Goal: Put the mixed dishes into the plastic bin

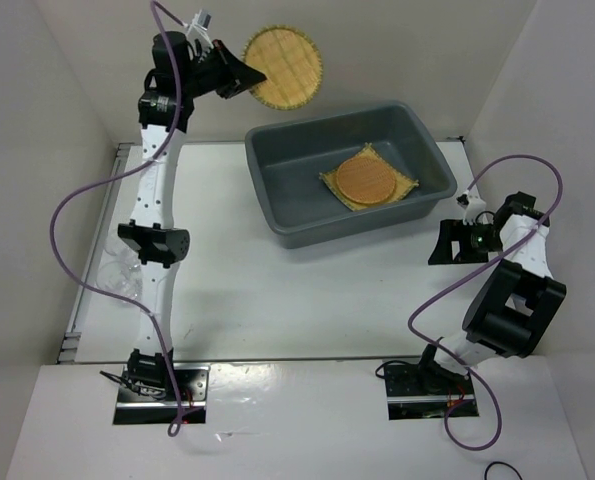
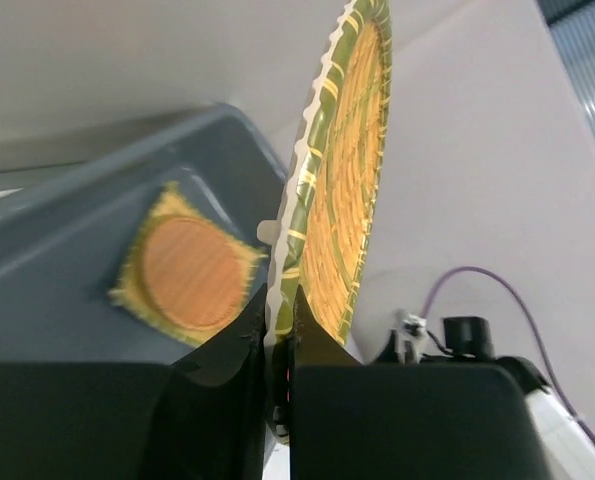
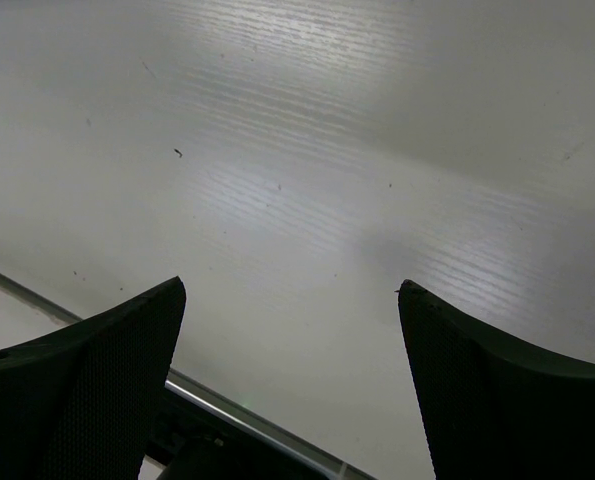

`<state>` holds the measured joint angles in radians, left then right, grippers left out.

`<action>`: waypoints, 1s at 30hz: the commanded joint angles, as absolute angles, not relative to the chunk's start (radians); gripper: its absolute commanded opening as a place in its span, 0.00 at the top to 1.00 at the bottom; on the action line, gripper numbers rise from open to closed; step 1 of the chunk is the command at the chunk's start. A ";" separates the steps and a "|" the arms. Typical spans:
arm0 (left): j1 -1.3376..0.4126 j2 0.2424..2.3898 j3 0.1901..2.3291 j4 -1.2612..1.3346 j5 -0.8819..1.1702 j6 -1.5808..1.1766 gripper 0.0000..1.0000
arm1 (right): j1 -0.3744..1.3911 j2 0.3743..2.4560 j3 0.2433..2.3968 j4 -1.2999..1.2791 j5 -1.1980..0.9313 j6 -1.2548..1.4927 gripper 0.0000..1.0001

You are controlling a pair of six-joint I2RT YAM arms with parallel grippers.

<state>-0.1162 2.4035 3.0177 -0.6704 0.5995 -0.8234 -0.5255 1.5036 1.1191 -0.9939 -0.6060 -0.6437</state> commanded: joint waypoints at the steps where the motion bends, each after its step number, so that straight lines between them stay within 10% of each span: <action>1: -0.144 2.531 3.100 -0.617 0.639 -0.978 1.00 | -0.554 1.470 1.098 -0.953 -0.614 -0.638 0.09; 30: -0.476 3.043 3.139 -0.289 0.483 -1.270 0.98 | -0.563 1.474 1.089 -0.953 -0.614 -0.649 0.09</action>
<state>-0.4824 3.0158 3.1126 -0.4046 0.4904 -1.2186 -0.5549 1.4944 1.0916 -0.9718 -0.6052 -0.6407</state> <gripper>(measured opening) 0.098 0.912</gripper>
